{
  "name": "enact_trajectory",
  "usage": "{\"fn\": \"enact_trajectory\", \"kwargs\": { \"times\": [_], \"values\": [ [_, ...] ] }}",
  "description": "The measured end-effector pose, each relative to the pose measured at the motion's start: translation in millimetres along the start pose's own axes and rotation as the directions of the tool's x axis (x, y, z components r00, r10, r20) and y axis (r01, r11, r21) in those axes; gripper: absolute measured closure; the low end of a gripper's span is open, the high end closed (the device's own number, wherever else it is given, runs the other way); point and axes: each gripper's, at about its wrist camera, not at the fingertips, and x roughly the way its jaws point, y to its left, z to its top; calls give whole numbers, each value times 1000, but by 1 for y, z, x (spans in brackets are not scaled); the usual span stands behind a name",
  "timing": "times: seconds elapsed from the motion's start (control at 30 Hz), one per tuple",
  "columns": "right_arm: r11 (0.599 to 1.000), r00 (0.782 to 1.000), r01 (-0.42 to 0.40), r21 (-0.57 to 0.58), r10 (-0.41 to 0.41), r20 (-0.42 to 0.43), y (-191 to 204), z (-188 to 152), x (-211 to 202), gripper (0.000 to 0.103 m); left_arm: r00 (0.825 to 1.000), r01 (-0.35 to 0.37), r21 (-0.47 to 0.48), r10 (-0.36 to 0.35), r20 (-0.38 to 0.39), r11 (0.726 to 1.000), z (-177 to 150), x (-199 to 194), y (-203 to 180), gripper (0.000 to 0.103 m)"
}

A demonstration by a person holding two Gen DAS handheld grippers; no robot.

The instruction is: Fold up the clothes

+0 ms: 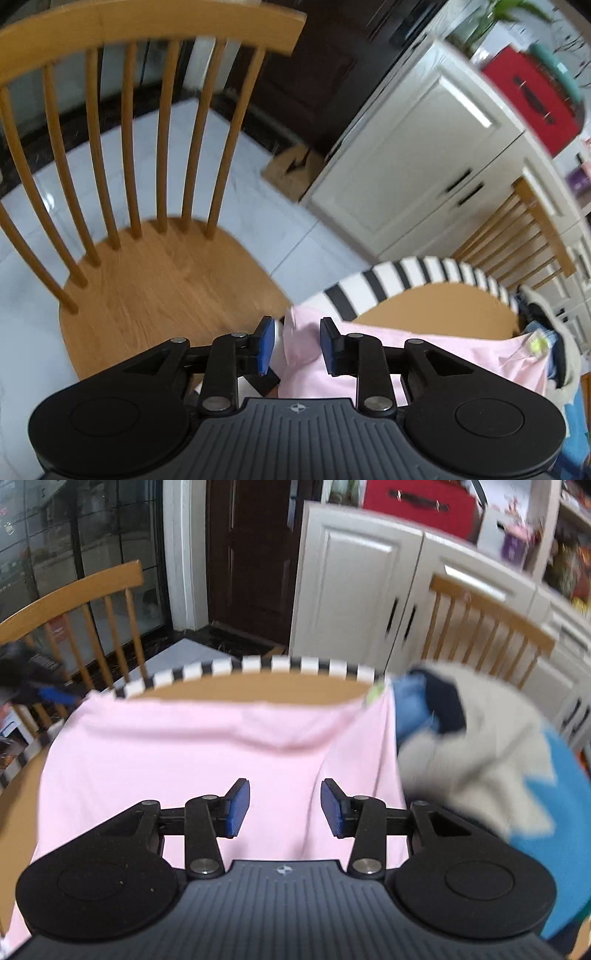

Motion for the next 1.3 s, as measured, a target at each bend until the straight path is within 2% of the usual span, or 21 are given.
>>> {"fn": "enact_trajectory", "kwargs": {
  "times": [0.1,0.13,0.17,0.27,0.4,0.53,0.63,0.7,0.73,0.77,0.87,0.93,0.97,1.03,1.13,1.23,1.3],
  "values": [
    [998,1000,13,55,-12,-22,1,-19,-11,59,999,-34,40,33,12,999,2,8,-7,78],
    [997,999,18,73,-16,-29,1,-25,-15,59,998,-51,64,49,25,997,1,10,-10,95],
    [996,999,27,85,-24,-36,-1,-30,-17,59,997,-65,89,61,39,994,0,11,-12,98],
    [993,995,91,76,-88,-38,-3,-42,-26,58,991,-113,154,101,86,982,-4,13,-18,98],
    [983,986,166,74,-164,-38,-10,-56,-36,57,969,-207,175,176,175,963,-7,13,-13,99],
    [966,969,245,78,-242,-47,-26,-68,-39,57,968,-202,167,171,183,965,-4,18,-10,98],
    [946,954,298,130,-290,-73,-51,-80,-47,57,974,-142,119,118,192,983,2,10,-7,96],
    [918,937,349,188,-340,-79,-73,-91,-66,56,970,-115,115,87,229,987,3,-8,-4,89],
    [898,925,380,221,-370,-87,-85,-99,-77,54,965,-111,120,78,252,987,2,-19,-2,78],
    [874,914,405,266,-394,-98,-99,-109,-88,53,960,-104,129,66,273,986,1,-31,-1,71],
    [782,884,462,418,-445,-144,-140,-144,-122,53,949,-67,178,8,316,982,-13,-75,4,64],
    [707,879,464,534,-443,-177,-165,-170,-139,53,958,-18,198,-39,283,980,-32,-104,3,58],
    [667,882,455,591,-432,-191,-176,-183,-144,53,965,22,206,-74,251,978,-45,-118,3,56],
    [602,903,406,687,-380,-201,-192,-208,-149,56,973,101,218,-142,181,971,-75,-145,0,52],
    [515,924,352,781,-327,-201,-206,-234,-146,56,979,162,259,-189,83,952,-134,-176,-9,50],
    [365,953,265,893,-240,-184,-215,-258,-144,55,970,234,309,-240,-18,922,-187,-193,-14,50],
    [282,970,207,937,-183,-159,-215,-270,-140,55,949,314,293,-298,-99,903,-215,-198,-19,50]
  ]
}}
